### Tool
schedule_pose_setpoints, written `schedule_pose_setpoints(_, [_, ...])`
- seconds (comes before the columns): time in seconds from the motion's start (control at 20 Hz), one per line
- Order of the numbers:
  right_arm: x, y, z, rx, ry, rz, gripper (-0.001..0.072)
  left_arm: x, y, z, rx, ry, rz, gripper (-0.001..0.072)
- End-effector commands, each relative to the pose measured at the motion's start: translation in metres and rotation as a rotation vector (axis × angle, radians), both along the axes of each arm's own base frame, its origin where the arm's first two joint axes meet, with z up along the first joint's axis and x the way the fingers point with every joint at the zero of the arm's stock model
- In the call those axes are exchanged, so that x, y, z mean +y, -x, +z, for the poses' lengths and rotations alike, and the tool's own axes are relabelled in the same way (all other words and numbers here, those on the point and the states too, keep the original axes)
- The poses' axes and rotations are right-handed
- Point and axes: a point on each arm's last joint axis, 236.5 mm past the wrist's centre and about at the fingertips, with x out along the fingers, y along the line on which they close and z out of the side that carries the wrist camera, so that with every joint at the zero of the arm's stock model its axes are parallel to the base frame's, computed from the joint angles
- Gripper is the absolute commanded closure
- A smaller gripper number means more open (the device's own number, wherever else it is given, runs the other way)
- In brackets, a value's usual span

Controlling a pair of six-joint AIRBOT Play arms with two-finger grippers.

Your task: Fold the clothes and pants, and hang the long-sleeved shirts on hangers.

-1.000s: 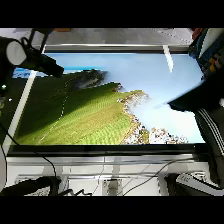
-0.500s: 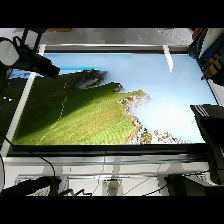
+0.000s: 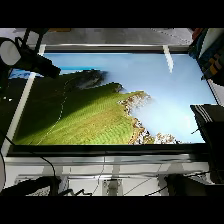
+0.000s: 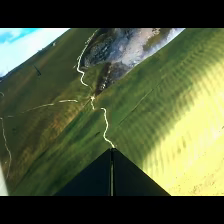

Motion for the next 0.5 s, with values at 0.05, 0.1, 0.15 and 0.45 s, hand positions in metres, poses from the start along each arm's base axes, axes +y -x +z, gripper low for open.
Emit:
schedule_pose_setpoints(0.05, [0.011, -0.053, 0.006, -0.051, 0.016, 0.147, 0.0691, 0.000, 0.000, 0.000, 0.000, 0.000, 0.001, 0.0694])
schedule_pose_setpoints(0.1, [0.021, -0.083, 0.007, -0.047, 0.030, 0.248, 0.0692, 0.000, 0.000, 0.000, 0.000, 0.000, 0.000, 0.0693])
schedule_pose_setpoints(0.15, [0.038, -0.118, 0.008, -0.048, 0.043, 0.367, 0.0692, 0.000, 0.000, 0.000, 0.000, 0.000, 0.000, 0.0693])
schedule_pose_setpoints(0.45, [0.261, -0.284, 0.002, 0.013, 0.124, 1.273, 0.0692, 0.000, 0.000, 0.000, 0.000, 0.000, 0.000, 0.0693])
